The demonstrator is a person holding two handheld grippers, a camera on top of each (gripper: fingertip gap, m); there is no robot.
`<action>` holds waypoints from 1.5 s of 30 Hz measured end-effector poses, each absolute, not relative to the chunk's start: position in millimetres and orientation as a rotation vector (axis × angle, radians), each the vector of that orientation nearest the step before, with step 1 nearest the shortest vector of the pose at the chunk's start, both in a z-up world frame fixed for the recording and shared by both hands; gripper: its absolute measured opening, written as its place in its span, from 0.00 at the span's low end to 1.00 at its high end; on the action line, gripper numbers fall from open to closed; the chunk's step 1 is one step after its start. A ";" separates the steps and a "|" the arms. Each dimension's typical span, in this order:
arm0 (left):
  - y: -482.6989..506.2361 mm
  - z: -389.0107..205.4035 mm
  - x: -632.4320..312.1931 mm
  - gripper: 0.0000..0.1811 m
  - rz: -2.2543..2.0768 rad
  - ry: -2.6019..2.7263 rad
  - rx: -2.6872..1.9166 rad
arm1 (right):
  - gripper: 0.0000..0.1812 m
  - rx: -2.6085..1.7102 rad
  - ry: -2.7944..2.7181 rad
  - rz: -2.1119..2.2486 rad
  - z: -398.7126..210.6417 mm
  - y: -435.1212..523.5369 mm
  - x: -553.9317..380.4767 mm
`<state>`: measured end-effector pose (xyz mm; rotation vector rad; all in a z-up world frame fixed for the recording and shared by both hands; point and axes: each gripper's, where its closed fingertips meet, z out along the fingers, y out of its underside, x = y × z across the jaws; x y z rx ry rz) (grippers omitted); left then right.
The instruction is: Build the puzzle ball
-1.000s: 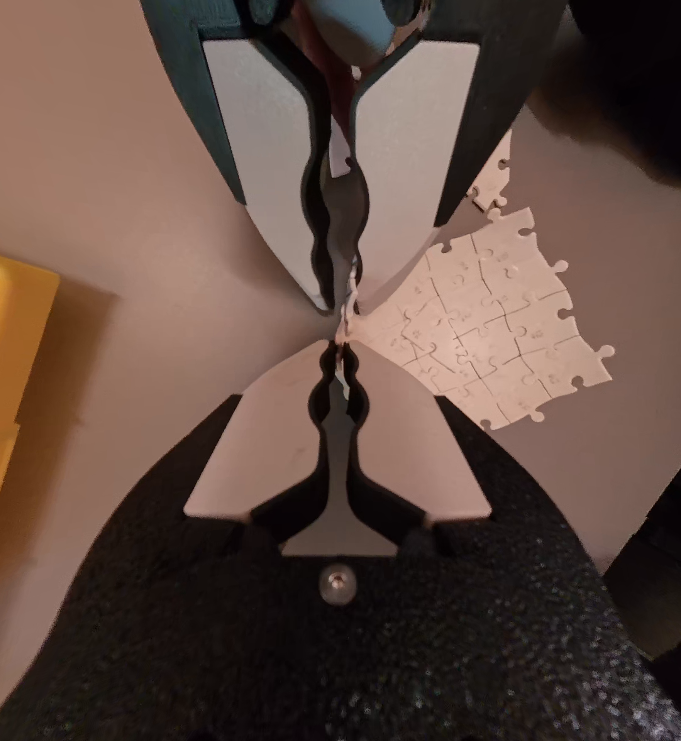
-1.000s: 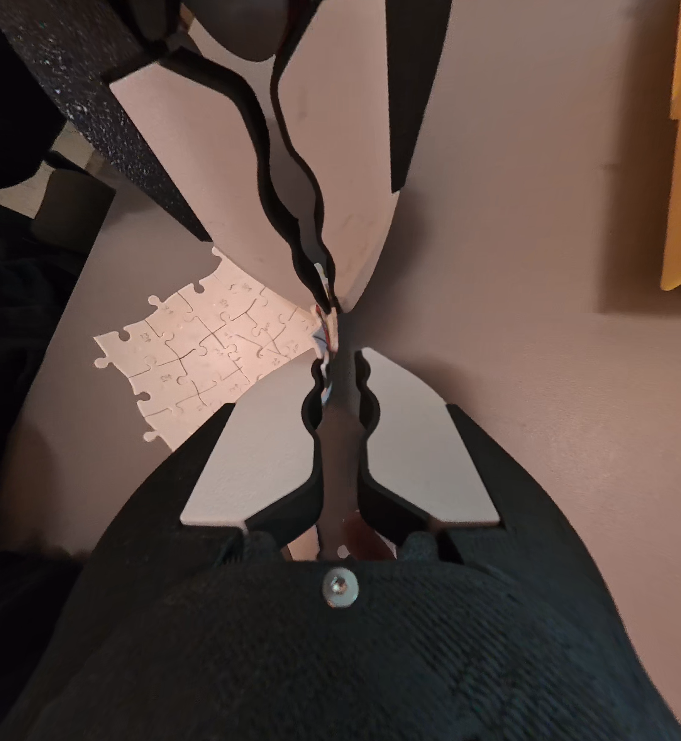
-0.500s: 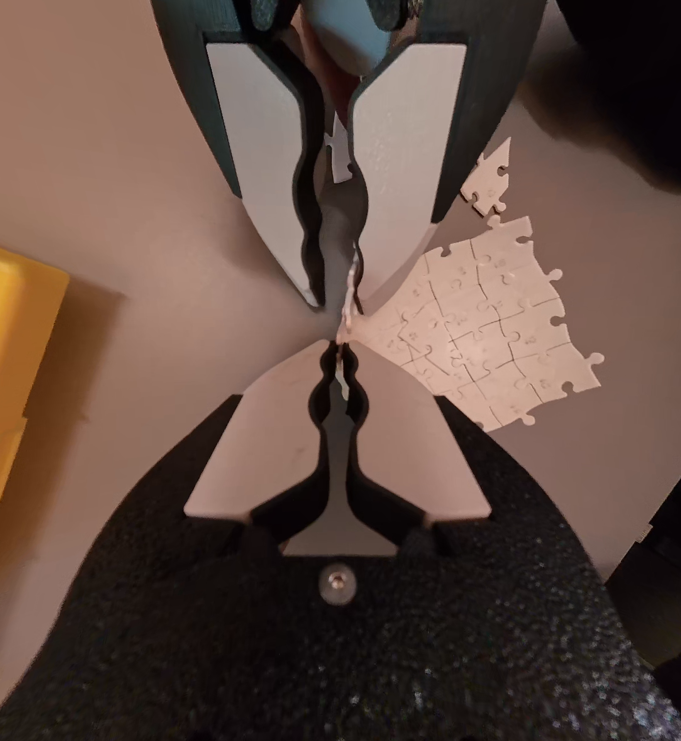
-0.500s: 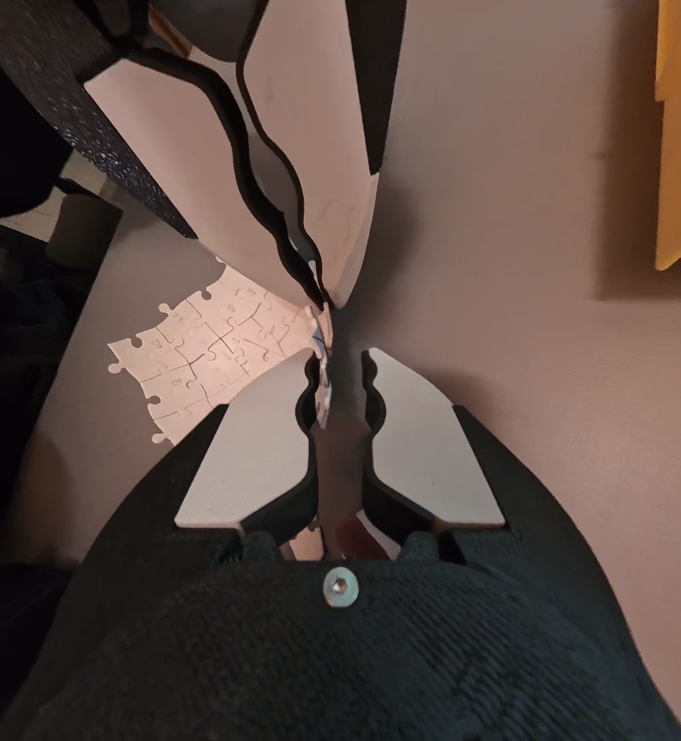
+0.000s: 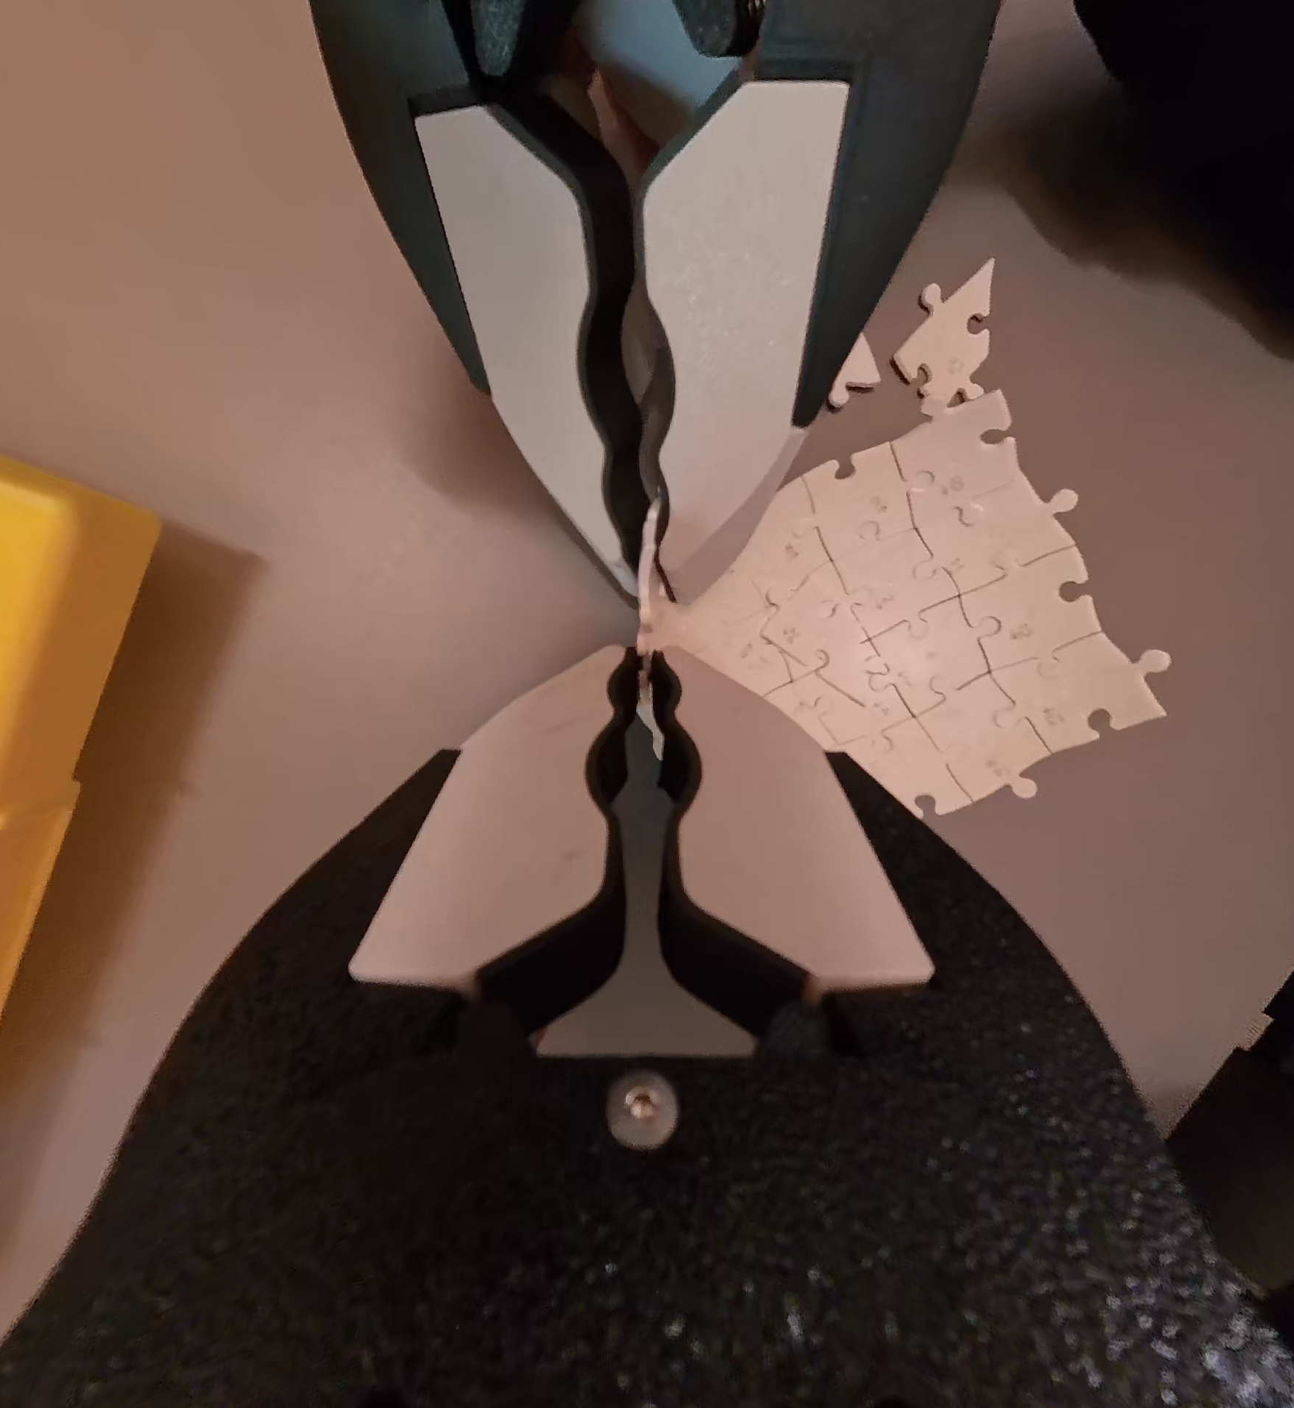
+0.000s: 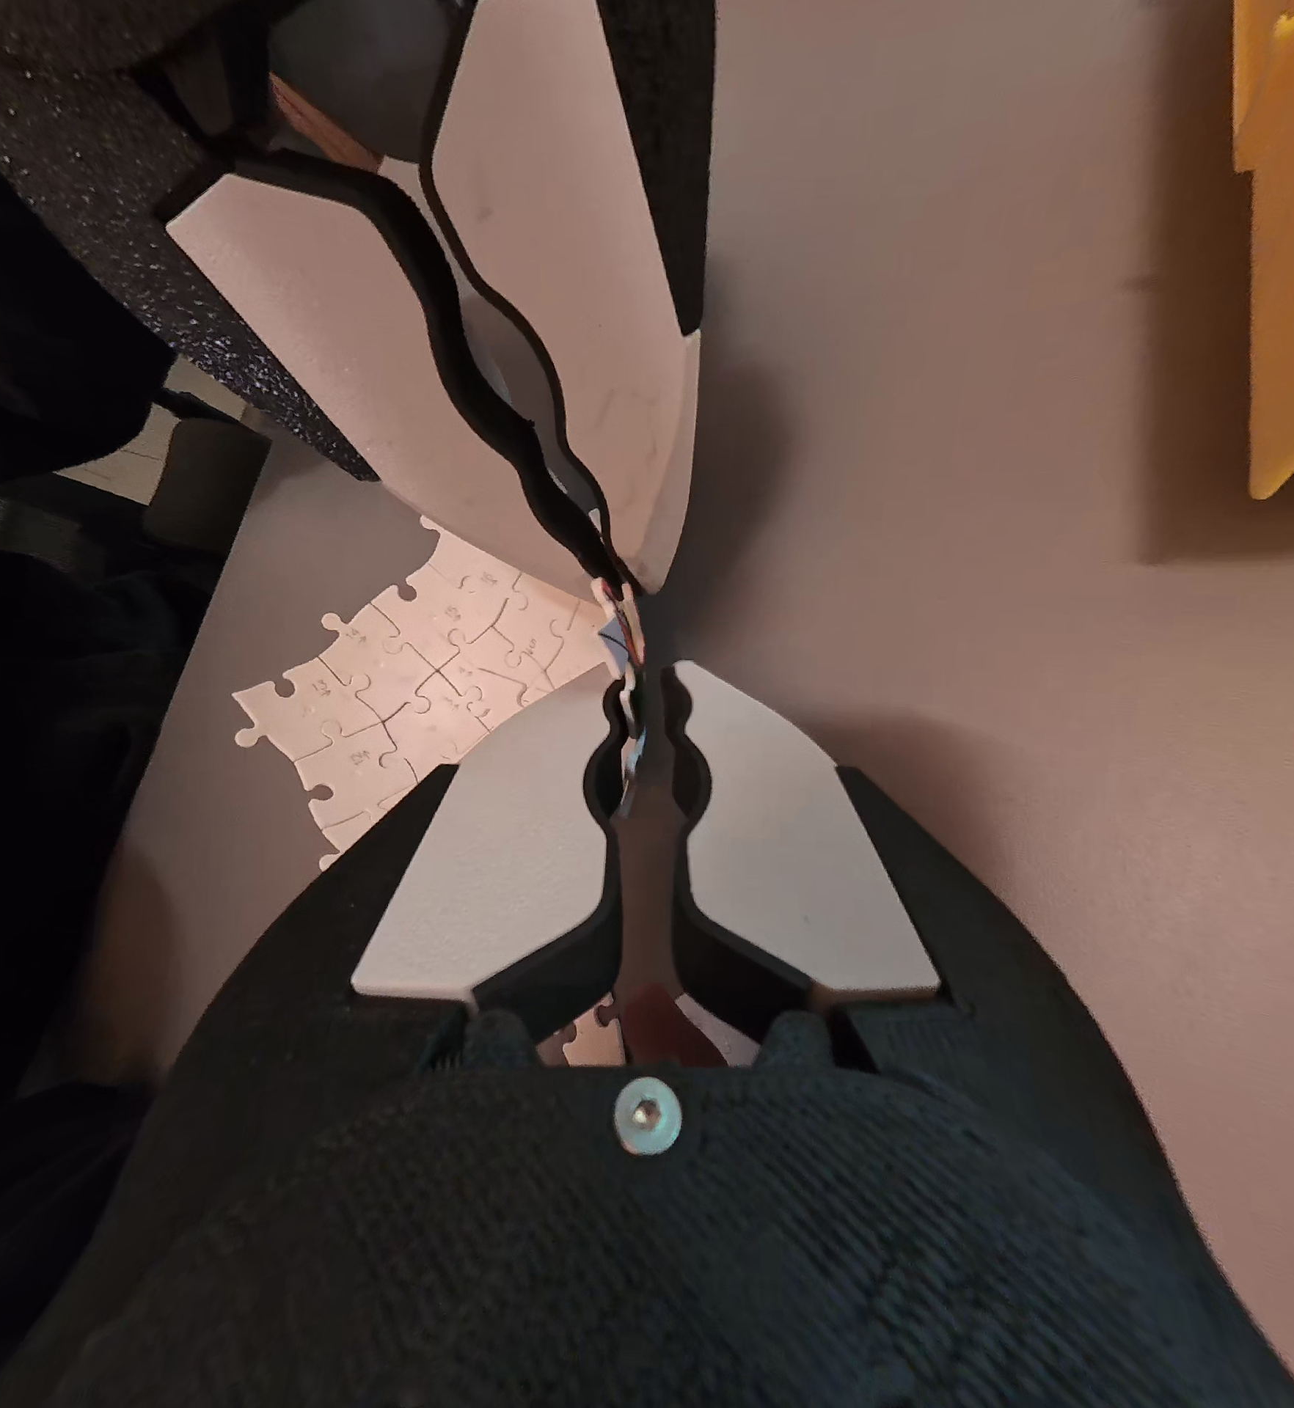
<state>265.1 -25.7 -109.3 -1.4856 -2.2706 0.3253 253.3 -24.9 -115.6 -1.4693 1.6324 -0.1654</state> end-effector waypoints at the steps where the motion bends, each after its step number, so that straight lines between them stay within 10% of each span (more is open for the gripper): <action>1: -25.8 -109.2 265.2 0.01 0.331 -2.268 -1.492 | 0.03 -1.466 1.623 -0.162 -114.9 -24.2 253.4; 45: -30.5 -95.9 258.8 0.01 0.368 -2.323 -1.406 | 0.13 -1.380 1.725 -0.040 -125.1 -18.9 247.0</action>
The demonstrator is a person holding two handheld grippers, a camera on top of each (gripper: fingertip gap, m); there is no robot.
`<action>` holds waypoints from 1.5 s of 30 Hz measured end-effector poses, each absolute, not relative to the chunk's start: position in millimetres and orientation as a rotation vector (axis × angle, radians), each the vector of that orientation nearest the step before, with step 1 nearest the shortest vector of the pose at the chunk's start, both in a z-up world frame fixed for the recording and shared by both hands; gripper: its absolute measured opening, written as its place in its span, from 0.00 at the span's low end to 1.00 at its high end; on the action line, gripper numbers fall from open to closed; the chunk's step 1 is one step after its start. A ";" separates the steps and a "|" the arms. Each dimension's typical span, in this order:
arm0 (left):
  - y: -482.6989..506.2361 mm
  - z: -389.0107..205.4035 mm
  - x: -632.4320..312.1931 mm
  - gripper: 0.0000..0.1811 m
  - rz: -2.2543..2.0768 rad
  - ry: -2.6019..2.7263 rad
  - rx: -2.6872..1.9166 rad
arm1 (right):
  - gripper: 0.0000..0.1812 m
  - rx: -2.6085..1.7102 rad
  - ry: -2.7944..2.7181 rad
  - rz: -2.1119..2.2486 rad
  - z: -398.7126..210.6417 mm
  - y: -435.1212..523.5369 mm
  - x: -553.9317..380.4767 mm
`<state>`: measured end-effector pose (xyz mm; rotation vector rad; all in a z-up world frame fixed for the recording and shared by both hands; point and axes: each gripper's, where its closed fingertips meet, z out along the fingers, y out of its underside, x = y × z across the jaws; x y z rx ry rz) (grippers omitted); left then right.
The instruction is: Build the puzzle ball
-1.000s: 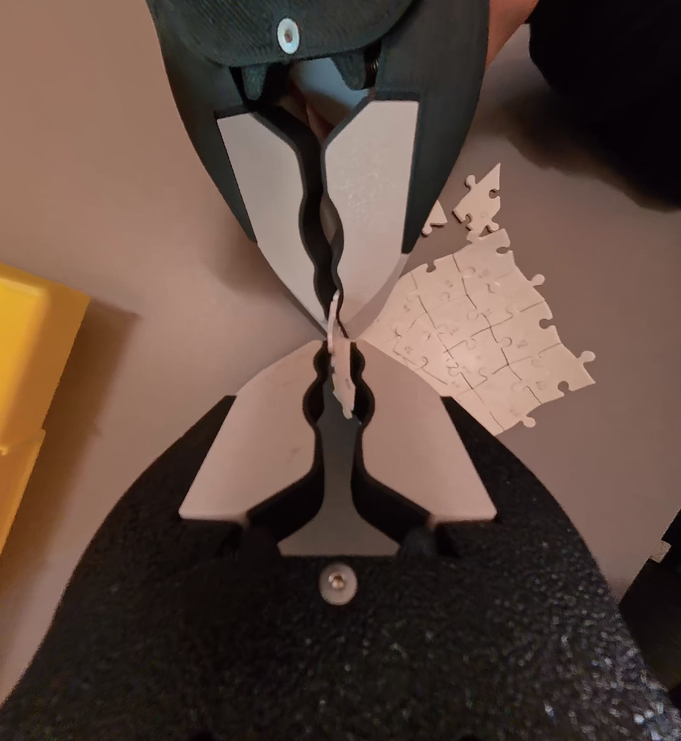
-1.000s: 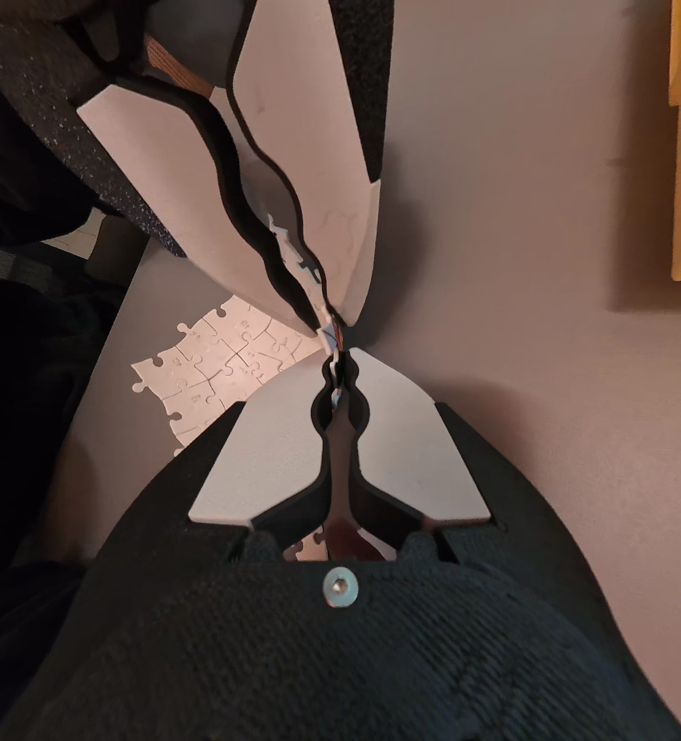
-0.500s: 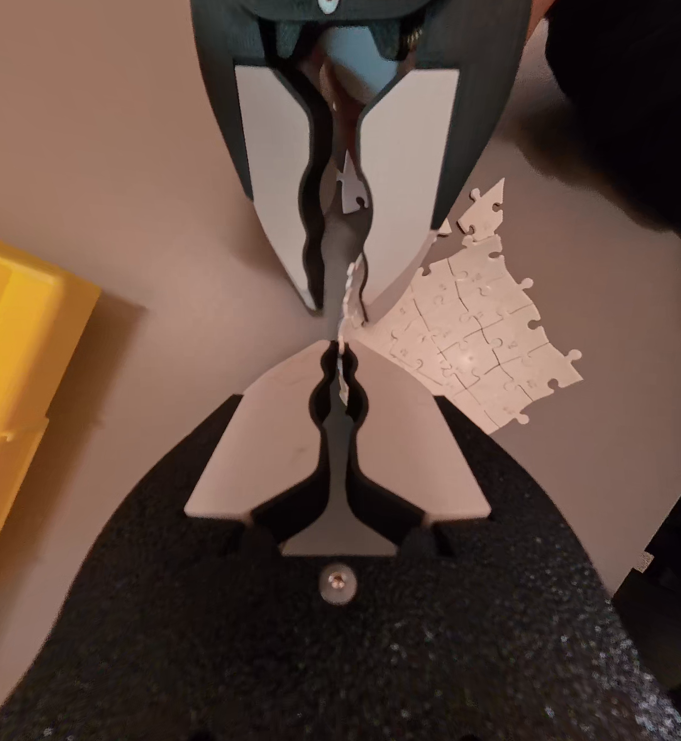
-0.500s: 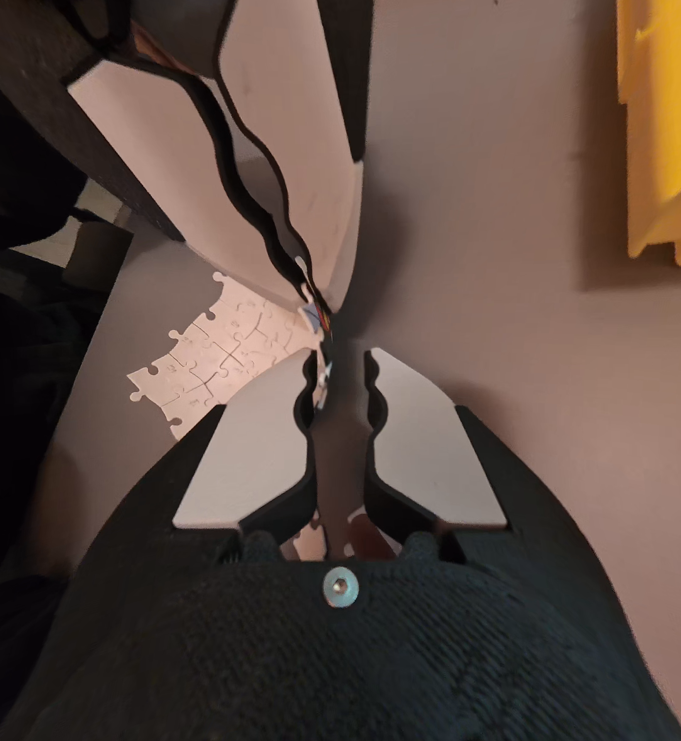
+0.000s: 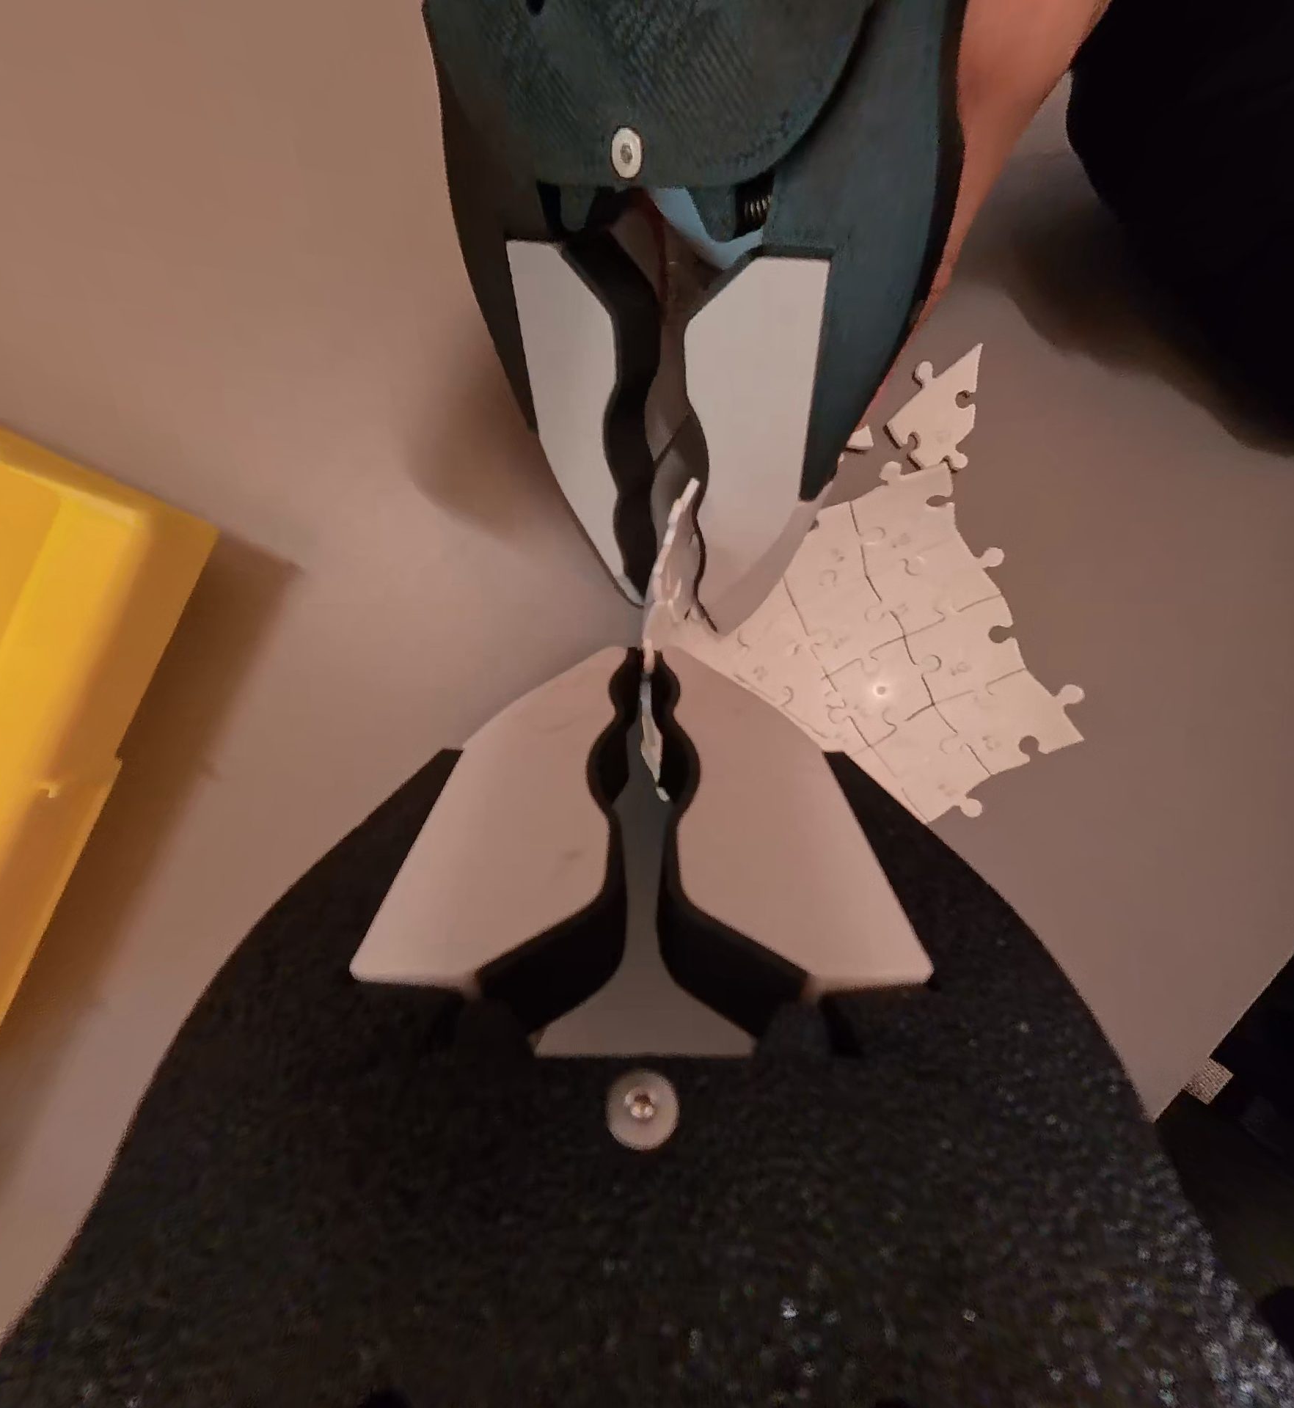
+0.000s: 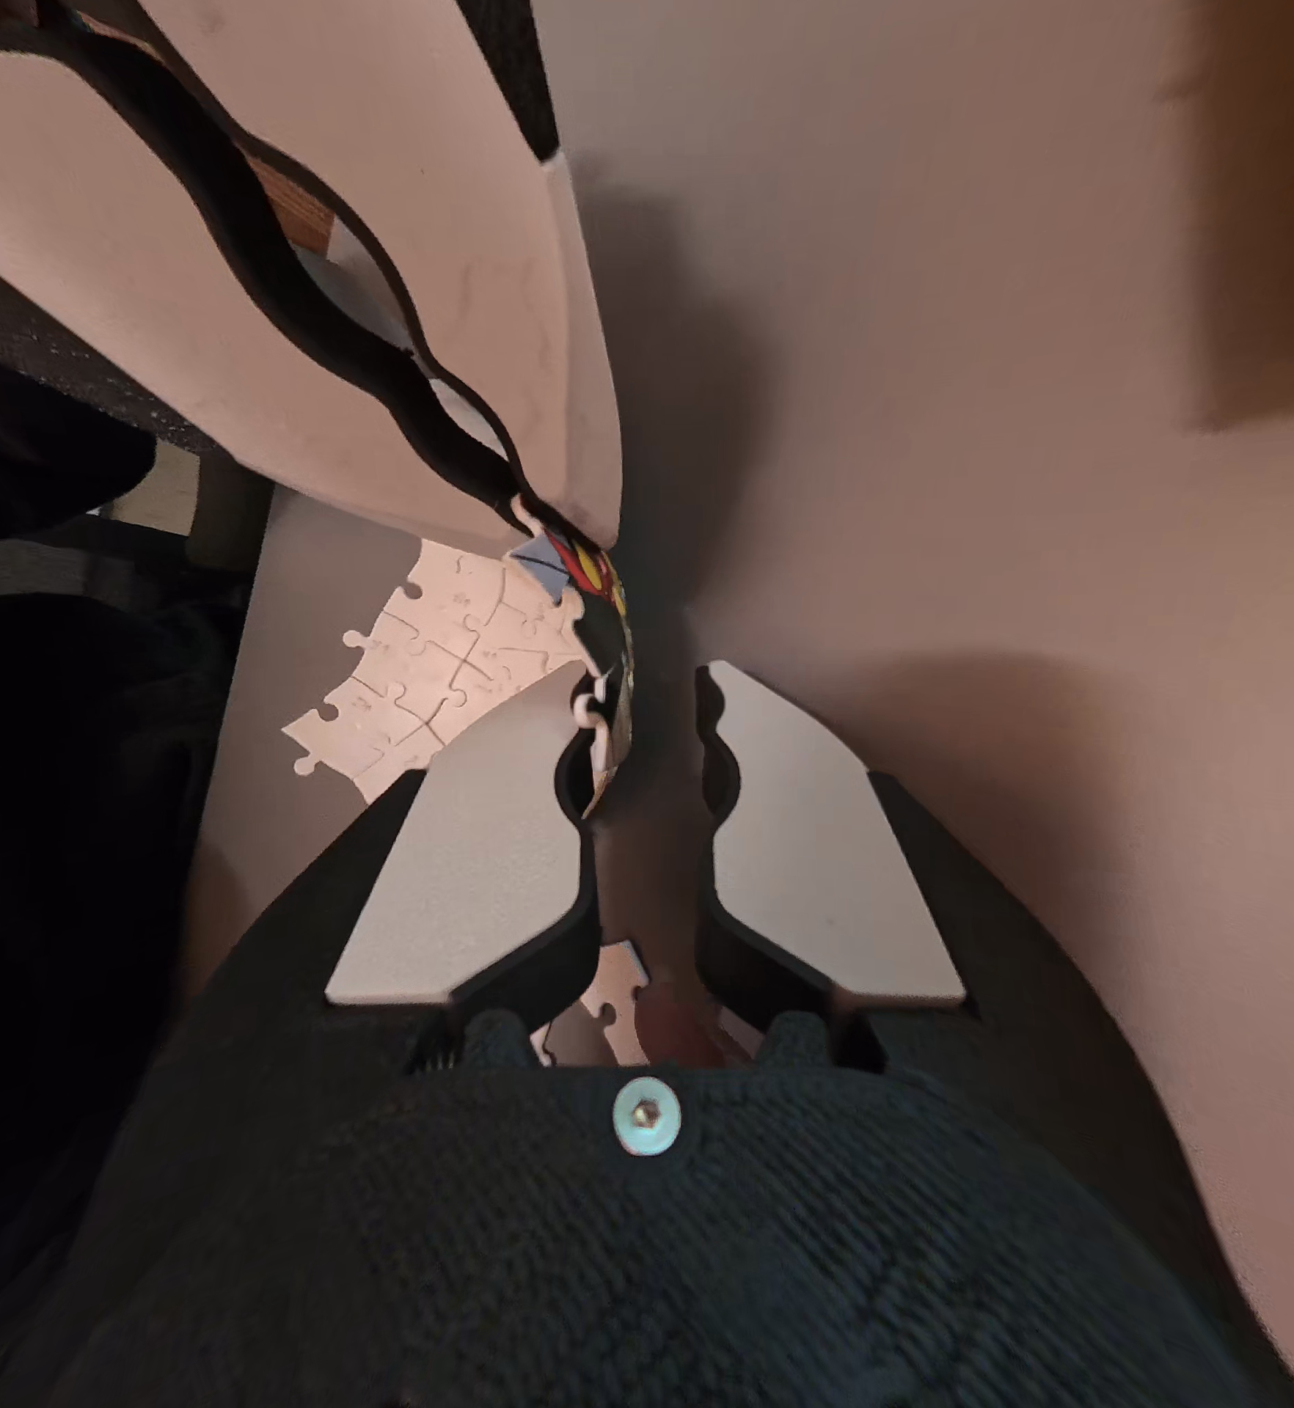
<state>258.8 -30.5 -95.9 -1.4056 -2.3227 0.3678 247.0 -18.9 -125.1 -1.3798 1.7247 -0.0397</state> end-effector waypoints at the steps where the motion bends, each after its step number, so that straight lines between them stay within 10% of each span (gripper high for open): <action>1: -30.7 -95.9 258.9 0.01 0.367 -2.324 -1.403 | 0.12 -1.383 1.722 -0.027 -126.1 -17.6 246.5; 29: -24.4 -103.6 267.8 0.14 0.306 -2.352 -1.330 | 0.03 -1.462 1.645 -0.112 -123.8 -23.0 252.4; 45: -28.3 -112.7 280.4 0.02 0.204 -2.424 -1.245 | 0.03 -1.471 1.638 -0.194 -120.6 -28.1 258.8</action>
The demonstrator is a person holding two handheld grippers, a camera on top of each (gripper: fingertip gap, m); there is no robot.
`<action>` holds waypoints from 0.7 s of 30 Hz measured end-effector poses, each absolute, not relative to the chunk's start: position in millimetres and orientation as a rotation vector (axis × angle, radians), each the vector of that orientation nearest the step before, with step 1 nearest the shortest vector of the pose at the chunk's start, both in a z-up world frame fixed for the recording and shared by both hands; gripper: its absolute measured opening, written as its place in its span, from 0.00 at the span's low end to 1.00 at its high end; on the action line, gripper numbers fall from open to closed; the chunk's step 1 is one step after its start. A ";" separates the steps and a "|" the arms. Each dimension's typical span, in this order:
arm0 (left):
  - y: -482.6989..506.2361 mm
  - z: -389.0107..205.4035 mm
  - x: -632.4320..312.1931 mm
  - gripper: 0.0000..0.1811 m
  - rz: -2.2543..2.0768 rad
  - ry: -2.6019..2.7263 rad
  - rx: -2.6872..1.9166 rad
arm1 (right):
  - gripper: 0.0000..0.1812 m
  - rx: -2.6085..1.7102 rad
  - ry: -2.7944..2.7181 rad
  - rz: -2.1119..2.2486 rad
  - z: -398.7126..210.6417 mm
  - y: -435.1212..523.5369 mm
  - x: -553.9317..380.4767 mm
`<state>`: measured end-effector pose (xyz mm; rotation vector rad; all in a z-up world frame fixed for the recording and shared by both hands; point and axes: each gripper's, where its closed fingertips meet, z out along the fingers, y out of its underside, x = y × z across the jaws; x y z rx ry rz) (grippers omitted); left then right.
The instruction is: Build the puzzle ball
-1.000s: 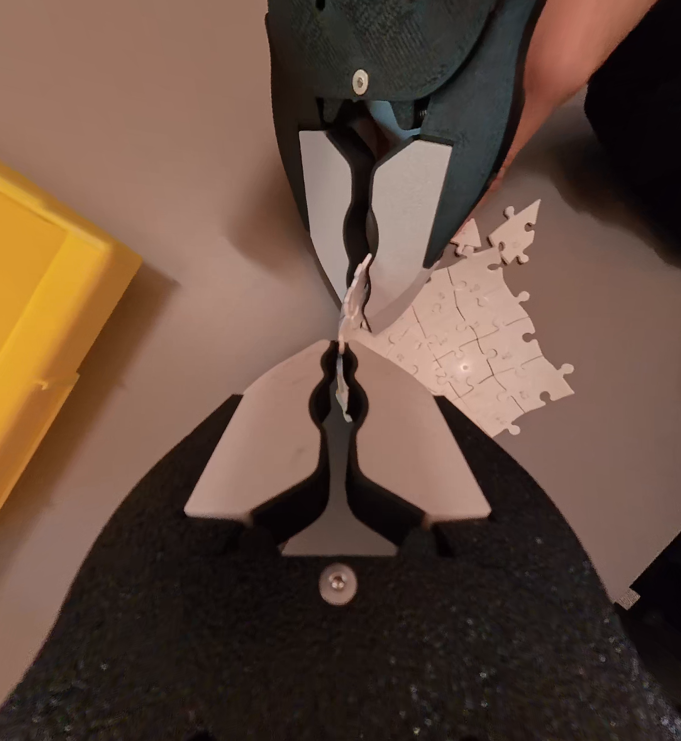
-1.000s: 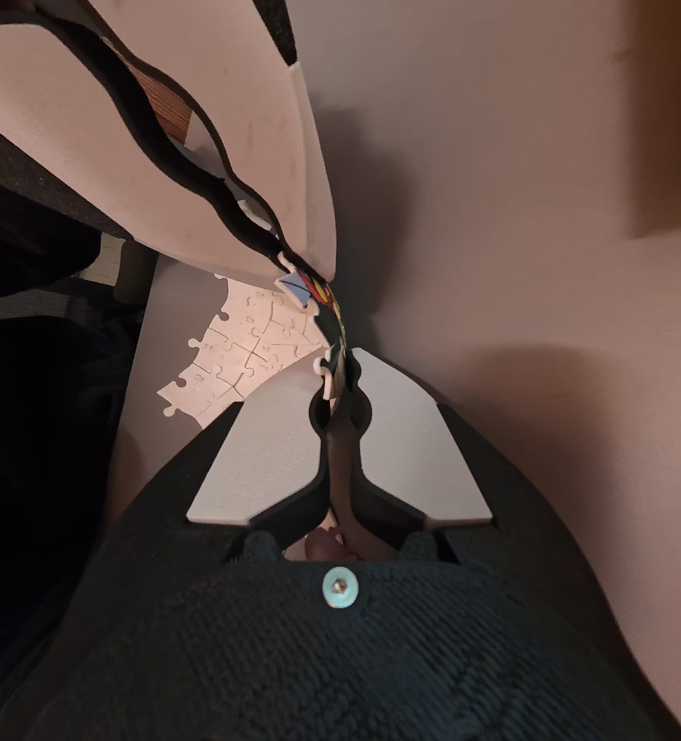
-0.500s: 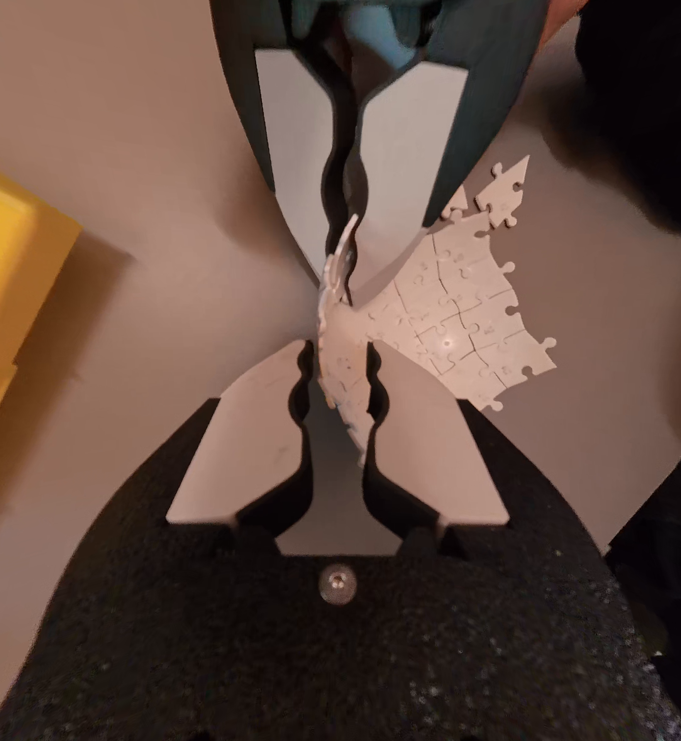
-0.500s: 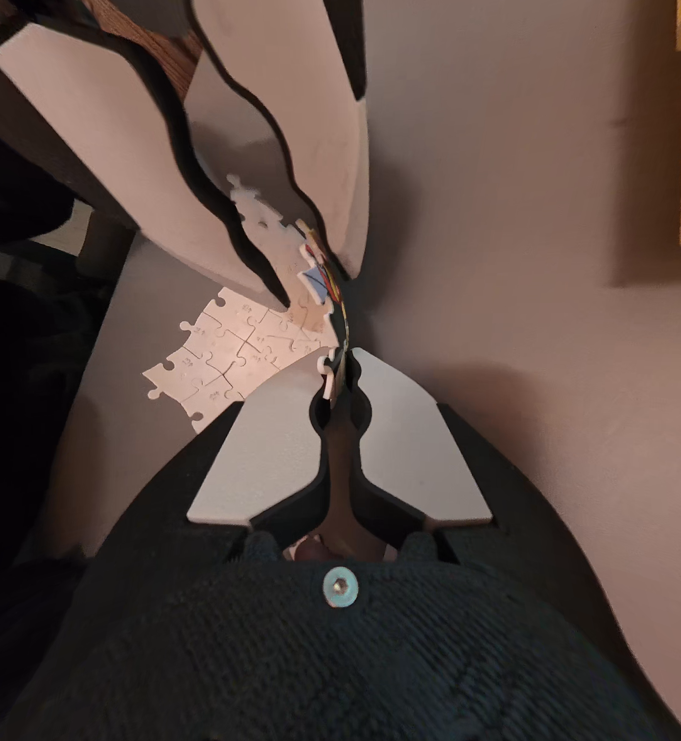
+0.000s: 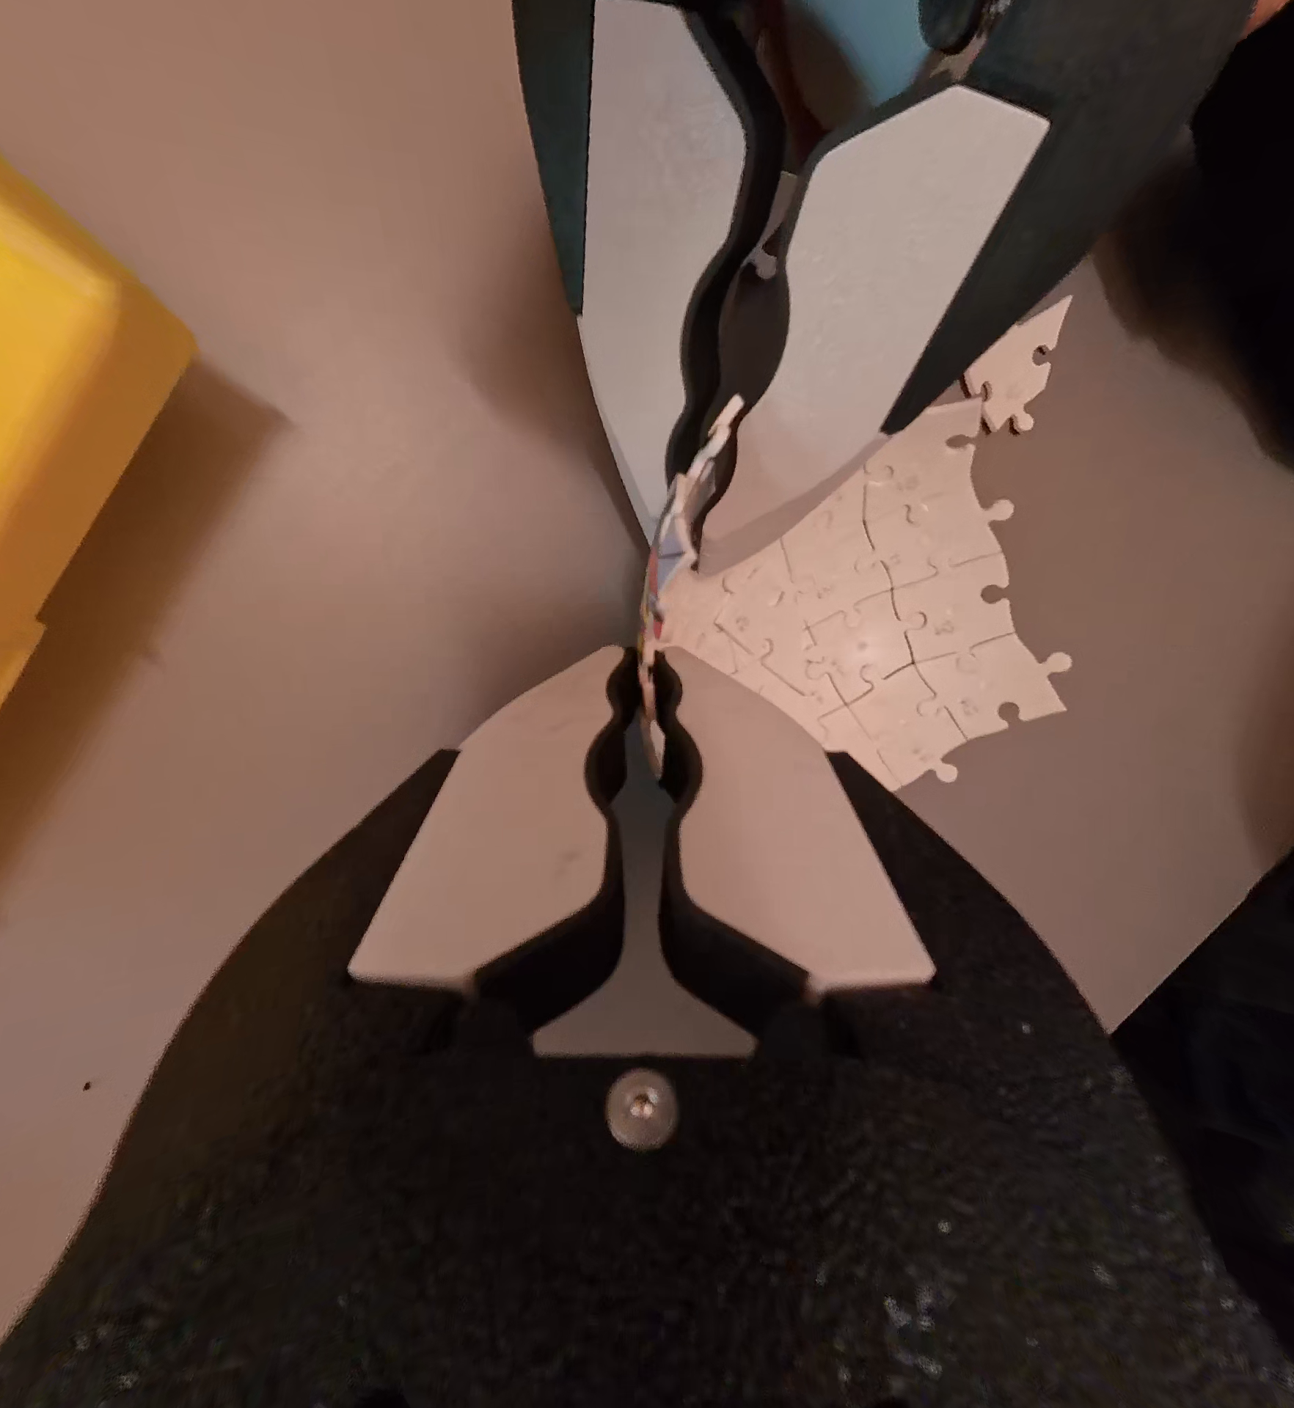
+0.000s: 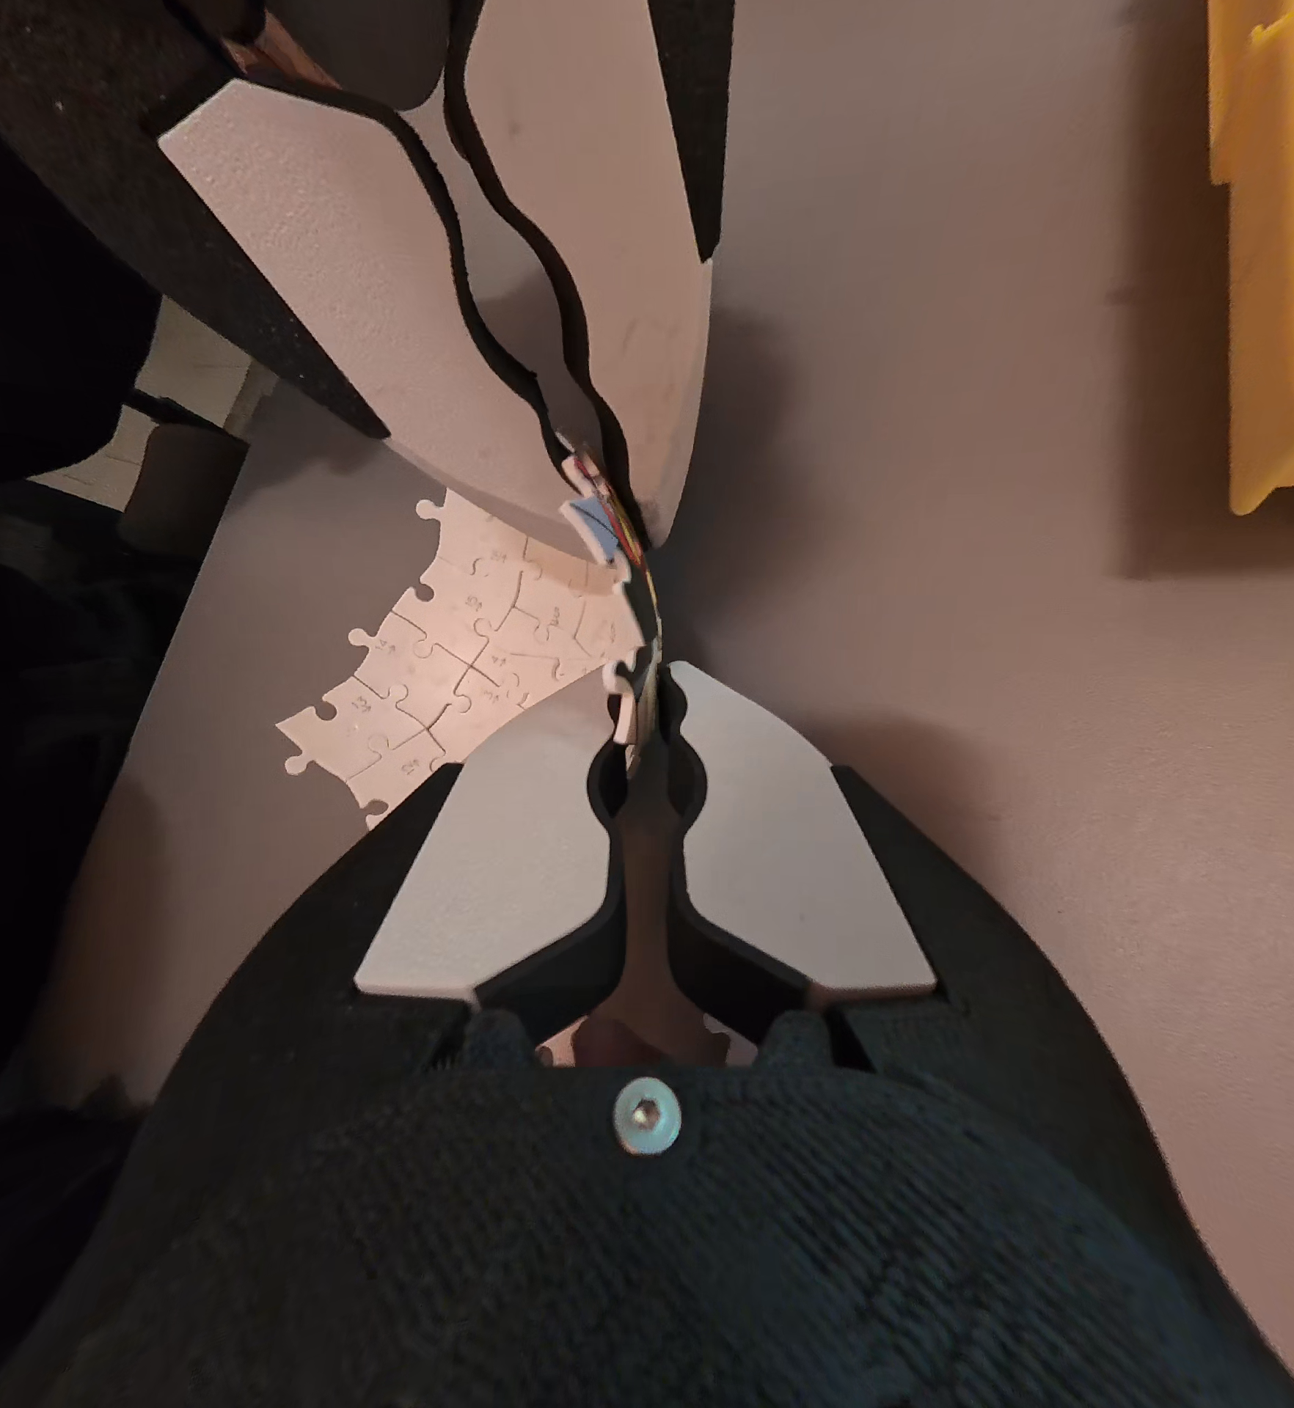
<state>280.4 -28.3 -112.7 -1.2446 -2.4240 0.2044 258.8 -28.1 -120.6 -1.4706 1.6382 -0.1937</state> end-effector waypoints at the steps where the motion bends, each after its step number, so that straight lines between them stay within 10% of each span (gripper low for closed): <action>1: -27.9 -113.3 280.9 0.02 0.193 -2.428 -1.244 | 0.03 -1.475 1.641 -0.203 -120.9 -28.8 259.2; 21: -15.6 -110.0 317.3 0.18 0.569 -2.577 -0.467 | 0.03 -1.405 1.791 -0.273 -124.1 -44.0 254.4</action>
